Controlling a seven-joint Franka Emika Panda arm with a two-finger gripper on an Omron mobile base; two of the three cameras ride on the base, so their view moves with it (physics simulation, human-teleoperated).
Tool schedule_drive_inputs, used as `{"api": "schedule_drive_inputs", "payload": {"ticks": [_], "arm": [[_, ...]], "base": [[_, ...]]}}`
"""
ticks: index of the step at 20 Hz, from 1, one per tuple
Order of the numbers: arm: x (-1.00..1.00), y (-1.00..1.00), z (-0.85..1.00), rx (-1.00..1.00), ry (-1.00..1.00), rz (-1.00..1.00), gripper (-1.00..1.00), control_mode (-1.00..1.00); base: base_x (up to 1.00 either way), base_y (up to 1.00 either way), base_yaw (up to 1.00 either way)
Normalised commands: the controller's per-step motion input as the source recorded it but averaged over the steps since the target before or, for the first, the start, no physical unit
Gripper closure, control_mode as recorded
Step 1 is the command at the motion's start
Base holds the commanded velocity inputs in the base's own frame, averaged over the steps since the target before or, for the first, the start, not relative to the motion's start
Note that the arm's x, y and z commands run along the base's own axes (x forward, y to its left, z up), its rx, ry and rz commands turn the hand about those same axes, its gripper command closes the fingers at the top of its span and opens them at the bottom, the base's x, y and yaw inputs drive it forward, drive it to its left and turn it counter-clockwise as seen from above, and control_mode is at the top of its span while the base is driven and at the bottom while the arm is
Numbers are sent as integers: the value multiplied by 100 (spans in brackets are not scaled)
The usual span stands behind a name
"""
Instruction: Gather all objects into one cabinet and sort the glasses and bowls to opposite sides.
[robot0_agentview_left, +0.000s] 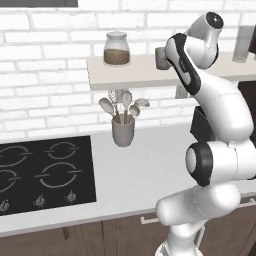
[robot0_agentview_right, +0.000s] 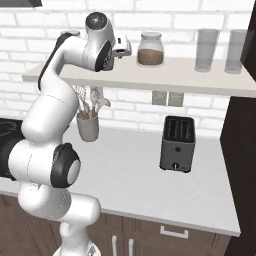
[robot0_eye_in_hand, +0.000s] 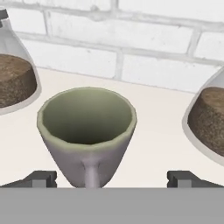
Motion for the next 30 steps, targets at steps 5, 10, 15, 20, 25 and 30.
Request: {"api": "schedule_drive_inputs", "payload": {"ticks": [5,10,15,20,25,30], "arm": [[19,0,0,0,0,3,-100,-100],[1,0,0,0,0,0,-100,-100],[-1,5,-1,0,0,0,-100,-100],[-20,28,0,0,0,0,-100,-100],[-3,20,-8,0,5,0,-100,-100],[5,-10,-21,-2,8,0,-100,-100]], "base": [[0,0,0],[0,0,0],[0,0,0],[0,0,0],[0,0,0],[0,0,0]]}}
